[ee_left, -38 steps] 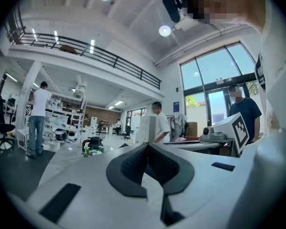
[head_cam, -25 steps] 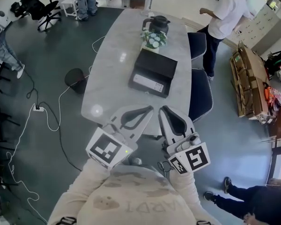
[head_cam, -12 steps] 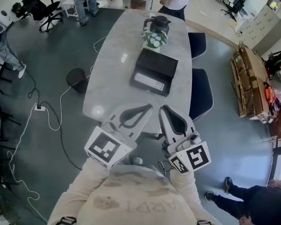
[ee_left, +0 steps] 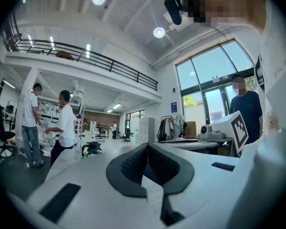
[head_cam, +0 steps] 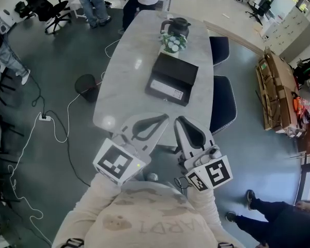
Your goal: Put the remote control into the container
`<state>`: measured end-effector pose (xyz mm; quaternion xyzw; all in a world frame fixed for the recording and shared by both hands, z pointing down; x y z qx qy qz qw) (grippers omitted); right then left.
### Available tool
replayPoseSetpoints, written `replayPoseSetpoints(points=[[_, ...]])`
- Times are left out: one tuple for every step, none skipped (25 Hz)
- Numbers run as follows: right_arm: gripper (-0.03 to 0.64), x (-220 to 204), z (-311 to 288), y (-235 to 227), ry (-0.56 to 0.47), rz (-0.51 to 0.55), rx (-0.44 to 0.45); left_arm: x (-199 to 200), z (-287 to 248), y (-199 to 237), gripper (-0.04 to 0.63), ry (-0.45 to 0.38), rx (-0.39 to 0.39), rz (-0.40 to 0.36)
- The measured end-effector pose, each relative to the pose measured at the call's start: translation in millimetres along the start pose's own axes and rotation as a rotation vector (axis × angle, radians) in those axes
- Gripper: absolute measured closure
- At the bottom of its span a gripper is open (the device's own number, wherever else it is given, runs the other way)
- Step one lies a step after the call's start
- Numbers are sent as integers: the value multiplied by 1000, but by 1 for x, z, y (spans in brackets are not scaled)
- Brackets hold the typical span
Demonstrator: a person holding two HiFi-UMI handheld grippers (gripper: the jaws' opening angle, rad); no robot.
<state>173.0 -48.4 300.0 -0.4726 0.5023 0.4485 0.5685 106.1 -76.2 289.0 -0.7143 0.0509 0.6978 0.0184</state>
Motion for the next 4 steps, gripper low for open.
replayPoseSetpoints(points=[[580, 0, 0, 1, 0, -1, 1, 0, 1, 0, 583, 0, 0, 0], [580, 0, 0, 1, 0, -3, 1, 0, 1, 0, 583, 0, 0, 0], [580, 0, 0, 2, 0, -4, 2, 0, 1, 0, 583, 0, -1, 0], [580, 0, 0, 2, -1, -6, 2, 0, 2, 0, 583, 0, -1, 0]])
Point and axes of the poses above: the fingertips, and each gripper's own axes: z backward along the fingers, y to its left, x out of its top, the point moved 3 cm from there along z, backward along the fingers, and after that the axes turned 12 degrees about -x, right-handed, at the moved point
